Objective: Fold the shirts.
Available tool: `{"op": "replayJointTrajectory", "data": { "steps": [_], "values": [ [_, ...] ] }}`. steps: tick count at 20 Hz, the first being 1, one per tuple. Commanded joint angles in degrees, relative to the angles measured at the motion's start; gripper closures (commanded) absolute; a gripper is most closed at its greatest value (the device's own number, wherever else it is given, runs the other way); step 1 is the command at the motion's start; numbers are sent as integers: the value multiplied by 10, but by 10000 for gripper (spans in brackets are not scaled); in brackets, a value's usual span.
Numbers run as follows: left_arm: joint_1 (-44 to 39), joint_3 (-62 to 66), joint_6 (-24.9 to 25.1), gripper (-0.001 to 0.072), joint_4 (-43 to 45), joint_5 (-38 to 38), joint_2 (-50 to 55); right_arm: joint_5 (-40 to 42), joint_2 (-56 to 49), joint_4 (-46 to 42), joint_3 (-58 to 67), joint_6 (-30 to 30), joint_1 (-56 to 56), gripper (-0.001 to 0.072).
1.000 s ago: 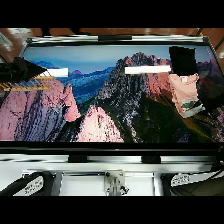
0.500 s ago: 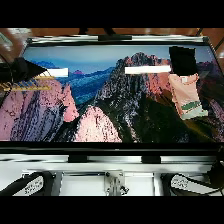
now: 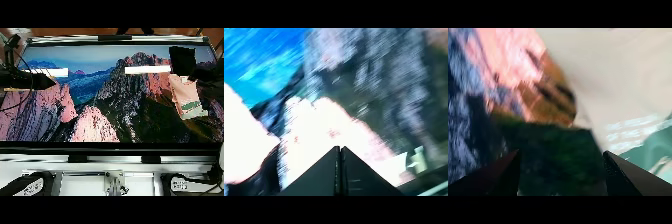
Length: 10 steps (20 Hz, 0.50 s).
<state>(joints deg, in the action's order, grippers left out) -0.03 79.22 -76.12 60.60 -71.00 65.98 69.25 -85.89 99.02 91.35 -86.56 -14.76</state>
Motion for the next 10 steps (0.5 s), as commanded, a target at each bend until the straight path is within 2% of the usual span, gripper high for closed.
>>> {"op": "replayJointTrajectory", "data": {
  "steps": [1,3,4,5,6,7,10],
  "values": [
    [-37,0,-29,667,106,-5,9,47,-63,50,1,-49,21,90],
    [-43,0,-31,666,106,-5,19,26,-91,62,1,-62,37,91],
    [-43,0,-33,666,106,-5,24,12,-104,59,1,-68,45,163],
    [-43,0,-33,667,106,-5,29,-1,-116,56,1,-65,49,344],
    [-43,0,-33,666,106,-5,32,-14,-128,57,1,-52,50,457],
    [-43,0,-33,666,106,-5,34,-29,-138,56,1,-37,50,488],
    [-43,0,-33,666,106,-4,34,-53,-150,56,1,-25,49,488]
  ]
}}
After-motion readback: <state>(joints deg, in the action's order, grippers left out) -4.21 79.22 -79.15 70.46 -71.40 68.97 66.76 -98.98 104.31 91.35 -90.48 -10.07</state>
